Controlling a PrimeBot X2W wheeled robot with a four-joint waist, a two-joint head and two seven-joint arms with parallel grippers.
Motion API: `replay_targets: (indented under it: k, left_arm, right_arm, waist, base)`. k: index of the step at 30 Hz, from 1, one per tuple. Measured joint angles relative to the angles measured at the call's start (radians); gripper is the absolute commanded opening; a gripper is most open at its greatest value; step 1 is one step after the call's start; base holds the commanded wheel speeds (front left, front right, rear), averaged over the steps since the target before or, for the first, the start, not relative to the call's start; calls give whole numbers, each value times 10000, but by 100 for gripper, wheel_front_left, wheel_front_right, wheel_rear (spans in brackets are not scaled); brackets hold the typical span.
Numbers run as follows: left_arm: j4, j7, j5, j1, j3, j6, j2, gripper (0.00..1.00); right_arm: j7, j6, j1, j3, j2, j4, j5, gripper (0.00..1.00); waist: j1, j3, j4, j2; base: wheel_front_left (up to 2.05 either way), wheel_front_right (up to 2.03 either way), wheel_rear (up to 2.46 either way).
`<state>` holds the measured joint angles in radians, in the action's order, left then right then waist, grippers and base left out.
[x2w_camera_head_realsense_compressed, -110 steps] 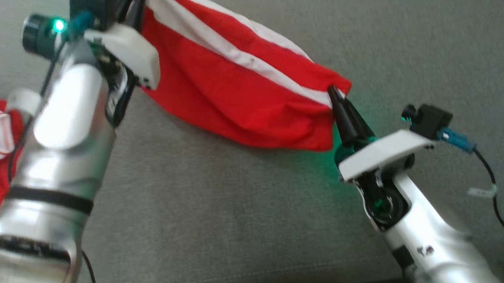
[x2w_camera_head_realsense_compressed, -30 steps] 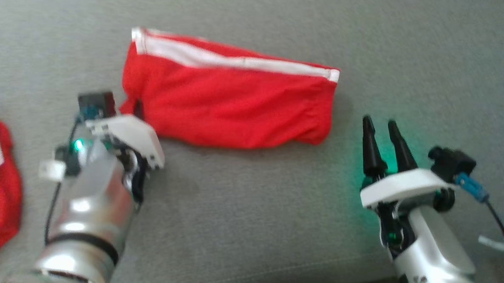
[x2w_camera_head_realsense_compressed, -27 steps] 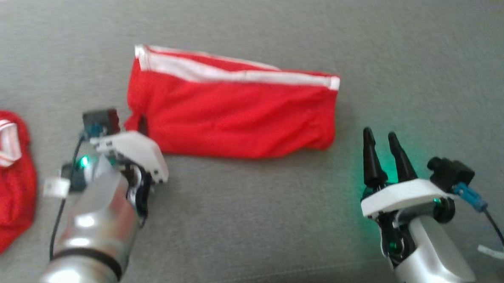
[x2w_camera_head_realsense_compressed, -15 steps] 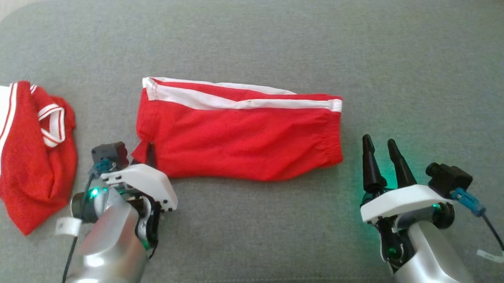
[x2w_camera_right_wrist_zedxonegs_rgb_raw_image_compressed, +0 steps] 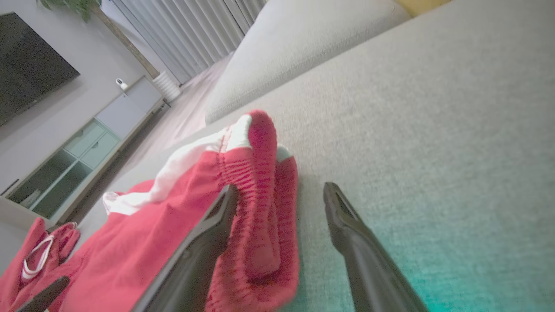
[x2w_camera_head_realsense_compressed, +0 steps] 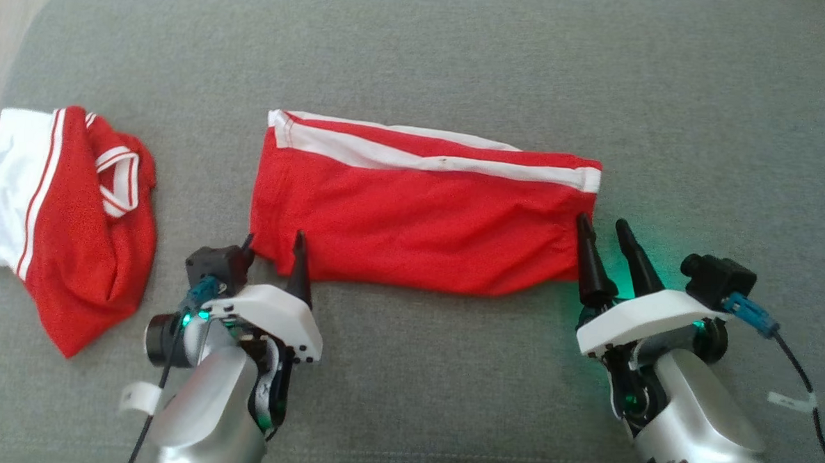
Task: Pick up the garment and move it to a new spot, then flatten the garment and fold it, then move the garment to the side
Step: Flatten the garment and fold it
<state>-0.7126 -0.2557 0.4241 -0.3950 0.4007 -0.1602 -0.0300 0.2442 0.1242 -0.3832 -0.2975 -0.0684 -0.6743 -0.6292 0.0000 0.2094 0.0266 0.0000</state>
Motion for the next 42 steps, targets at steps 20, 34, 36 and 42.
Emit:
replay_targets:
  k: [20,34,36,42]
  left_arm:
    - [658,0,-184,10,395,-81,-13,100]
    - [765,0,-56,658,821,-67,-21,100]
    - [767,0,35,664,953,-69,-31,100]
    - [786,0,362,872,1440,-67,-36,100]
  right_arm:
    - [-136,-4,-1011,-740,-92,-1170,-1285,0]
    - [-144,0,-885,-566,-1480,-654,-1802,0]
    - [-374,0,-896,-823,-1494,-263,-1801,0]
    - [-1333,0,-966,-1685,-1317,1053,-1802,0]
  waist:
    - [0,425,282,0]
    - [0,-108,-297,0]
    - [0,-192,-296,0]
    - [0,-326,115,0]
  base:
    - [0,0,0]
    - [0,0,0]
    - [0,0,0]
    - [0,0,0]
